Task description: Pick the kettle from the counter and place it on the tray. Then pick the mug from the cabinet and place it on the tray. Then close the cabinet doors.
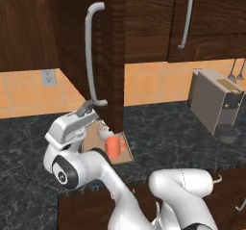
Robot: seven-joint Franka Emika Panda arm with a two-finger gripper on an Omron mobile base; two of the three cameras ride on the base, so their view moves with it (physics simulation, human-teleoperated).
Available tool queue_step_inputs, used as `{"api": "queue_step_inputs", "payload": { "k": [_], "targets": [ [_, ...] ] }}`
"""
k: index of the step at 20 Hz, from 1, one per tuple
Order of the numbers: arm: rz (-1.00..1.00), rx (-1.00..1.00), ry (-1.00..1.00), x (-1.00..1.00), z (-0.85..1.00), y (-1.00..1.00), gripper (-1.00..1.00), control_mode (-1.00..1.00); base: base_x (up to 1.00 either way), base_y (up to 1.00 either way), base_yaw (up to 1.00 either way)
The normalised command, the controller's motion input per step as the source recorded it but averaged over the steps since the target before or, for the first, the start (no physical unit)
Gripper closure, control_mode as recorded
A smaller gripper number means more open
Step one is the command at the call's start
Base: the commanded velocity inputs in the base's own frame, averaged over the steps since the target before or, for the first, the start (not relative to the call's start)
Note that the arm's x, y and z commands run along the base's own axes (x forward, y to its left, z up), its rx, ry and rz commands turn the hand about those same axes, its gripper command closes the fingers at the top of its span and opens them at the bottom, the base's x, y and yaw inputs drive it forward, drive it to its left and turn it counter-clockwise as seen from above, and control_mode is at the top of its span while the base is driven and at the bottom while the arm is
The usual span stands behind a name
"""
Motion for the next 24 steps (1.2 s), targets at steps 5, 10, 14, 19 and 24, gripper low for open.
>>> {"api": "queue_step_inputs", "payload": {
  "k": [5, 10, 14, 19, 24],
  "targets": [
    [0.0, -0.01, 0.73, 0.16, 0.22, -0.93, 1.0, -1.0, 0.0, 0.0, 0.0],
    [0.0, -0.09, 0.97, 0.44, 0.2, -0.83, 1.0, -1.0, 0.0, 0.0, 0.0],
    [0.0, -0.11, 1.0, 0.55, 0.26, -0.79, 1.0, -1.0, 0.0, 0.0, 0.0],
    [0.0, -0.12, 0.99, 0.74, 0.24, -0.71, 1.0, -1.0, 0.0, 0.0, 0.0],
    [0.0, -0.17, 0.64, 0.93, 0.01, -0.19, 1.0, -1.0, 0.0, 0.0, 0.0]
  ]
}}
